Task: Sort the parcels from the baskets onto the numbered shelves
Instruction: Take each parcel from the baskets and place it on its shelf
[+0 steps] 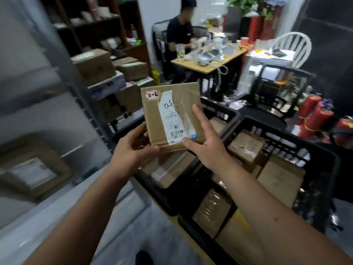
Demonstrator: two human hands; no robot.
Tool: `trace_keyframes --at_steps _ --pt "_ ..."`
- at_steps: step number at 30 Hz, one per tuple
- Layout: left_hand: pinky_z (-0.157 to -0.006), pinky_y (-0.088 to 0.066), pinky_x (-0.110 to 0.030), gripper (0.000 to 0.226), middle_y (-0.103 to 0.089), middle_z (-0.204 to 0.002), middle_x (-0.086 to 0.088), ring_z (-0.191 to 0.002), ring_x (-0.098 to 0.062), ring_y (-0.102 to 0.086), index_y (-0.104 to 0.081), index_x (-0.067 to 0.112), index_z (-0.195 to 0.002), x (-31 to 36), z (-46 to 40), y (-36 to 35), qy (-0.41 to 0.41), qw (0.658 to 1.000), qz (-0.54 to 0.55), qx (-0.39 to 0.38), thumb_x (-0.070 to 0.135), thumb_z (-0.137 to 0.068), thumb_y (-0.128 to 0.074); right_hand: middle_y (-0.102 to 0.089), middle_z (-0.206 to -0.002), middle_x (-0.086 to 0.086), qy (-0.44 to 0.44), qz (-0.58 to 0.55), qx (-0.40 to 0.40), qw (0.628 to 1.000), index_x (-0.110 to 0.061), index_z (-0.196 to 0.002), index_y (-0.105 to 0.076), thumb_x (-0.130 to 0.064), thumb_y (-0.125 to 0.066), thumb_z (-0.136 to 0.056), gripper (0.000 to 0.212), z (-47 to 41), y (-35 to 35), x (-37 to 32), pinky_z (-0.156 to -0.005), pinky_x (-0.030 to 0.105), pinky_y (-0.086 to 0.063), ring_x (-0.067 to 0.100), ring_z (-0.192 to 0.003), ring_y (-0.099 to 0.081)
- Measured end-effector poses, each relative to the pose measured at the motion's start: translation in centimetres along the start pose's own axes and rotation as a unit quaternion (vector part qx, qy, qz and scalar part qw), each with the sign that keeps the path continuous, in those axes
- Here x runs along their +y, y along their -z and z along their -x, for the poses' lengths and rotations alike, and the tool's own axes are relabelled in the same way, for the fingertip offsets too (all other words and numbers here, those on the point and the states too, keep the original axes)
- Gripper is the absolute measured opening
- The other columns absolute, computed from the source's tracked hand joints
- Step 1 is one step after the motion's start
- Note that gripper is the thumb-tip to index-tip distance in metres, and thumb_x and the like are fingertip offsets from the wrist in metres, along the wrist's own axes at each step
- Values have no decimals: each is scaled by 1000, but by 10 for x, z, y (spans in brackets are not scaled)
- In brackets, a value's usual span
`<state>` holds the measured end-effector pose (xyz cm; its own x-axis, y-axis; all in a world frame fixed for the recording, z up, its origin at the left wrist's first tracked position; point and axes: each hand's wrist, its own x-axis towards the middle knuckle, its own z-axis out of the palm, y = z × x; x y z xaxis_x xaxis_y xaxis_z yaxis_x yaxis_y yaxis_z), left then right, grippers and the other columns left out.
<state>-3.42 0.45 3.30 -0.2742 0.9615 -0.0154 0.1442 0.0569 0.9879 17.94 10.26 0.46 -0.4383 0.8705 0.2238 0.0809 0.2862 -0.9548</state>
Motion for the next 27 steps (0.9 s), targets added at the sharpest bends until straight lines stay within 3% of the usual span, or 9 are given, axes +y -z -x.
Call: trace_keyframes --at_steps 1,5,7,11,18,27 --pt "-101 -55 -41 85 -74 -129 -2 -120 -22 -70 -56 17 -149 0 13 18 -1 999 4 36 9 -68 -81 -32 -164 -19 8 -8 -21 1000 -66 -151 -31 -16 -78 -93 90 -4 -16 -4 -123 45 -37 5 -148 -39" --pt "-103 -52 -19 75 -69 -136 10 -124 1 -62 -60 27 -143 -4 70 77 -10 981 -61 183 -2 -77 -83 -33 -161 -23 8 -31 -110 993 -69 -148 -33 -15 -77 -94 89 -8 -86 -23 -123 40 -38 -1 -146 -37" --pt "-113 -48 -32 73 -63 -142 10 -129 0 -58 -57 31 -146 -16 99 110 -1 958 -119 260 3 -84 -83 -33 -161 -24 3 -33 -163 986 -74 -144 -33 -16 -77 -94 88 -3 -125 -32 -123 43 -37 2 -147 -36" --pt "-108 -51 -40 71 -63 -141 5 -125 -13 -61 -58 27 -147 -39 168 163 28 901 -228 367 32 -83 -88 -32 -164 -21 2 -40 -244 969 -74 -145 -31 -21 -78 -93 87 19 -201 -45 -123 51 -36 9 -151 -34" --pt "-107 -51 -44 70 -61 -145 2 -129 -19 -59 -57 28 -147 -63 303 232 93 815 -364 440 40 -84 -85 -30 -163 -22 18 -43 -342 939 -70 -149 -30 -20 -75 -95 85 100 -317 -82 -125 45 -34 5 -150 -34" --pt "-109 -48 -42 62 -61 -142 3 -131 -22 -57 -59 25 -143 -104 457 295 164 761 -382 498 32 -86 -83 -30 -162 -18 26 -61 -443 894 -69 -149 -32 -8 -72 -93 92 210 -445 -111 -122 43 -39 9 -148 -37"
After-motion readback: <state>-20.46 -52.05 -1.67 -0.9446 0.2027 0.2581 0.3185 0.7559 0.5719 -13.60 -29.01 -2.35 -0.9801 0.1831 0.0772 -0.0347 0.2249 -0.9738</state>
